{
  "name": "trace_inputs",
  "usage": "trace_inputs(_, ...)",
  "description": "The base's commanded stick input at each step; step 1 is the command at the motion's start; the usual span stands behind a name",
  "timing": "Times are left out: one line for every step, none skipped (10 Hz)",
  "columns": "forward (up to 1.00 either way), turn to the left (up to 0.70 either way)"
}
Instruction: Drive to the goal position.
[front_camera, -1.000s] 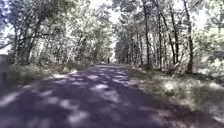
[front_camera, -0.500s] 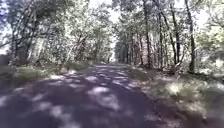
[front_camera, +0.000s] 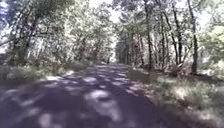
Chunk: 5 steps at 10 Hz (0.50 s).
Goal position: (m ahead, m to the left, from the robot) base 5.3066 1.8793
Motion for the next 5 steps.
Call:
trace_inputs(0.45,0.00)
trace_inputs(0.45,0.00)
trace_inputs(0.45,0.00)
trace_inputs(0.45,0.00)
trace_inputs(0.45,0.00)
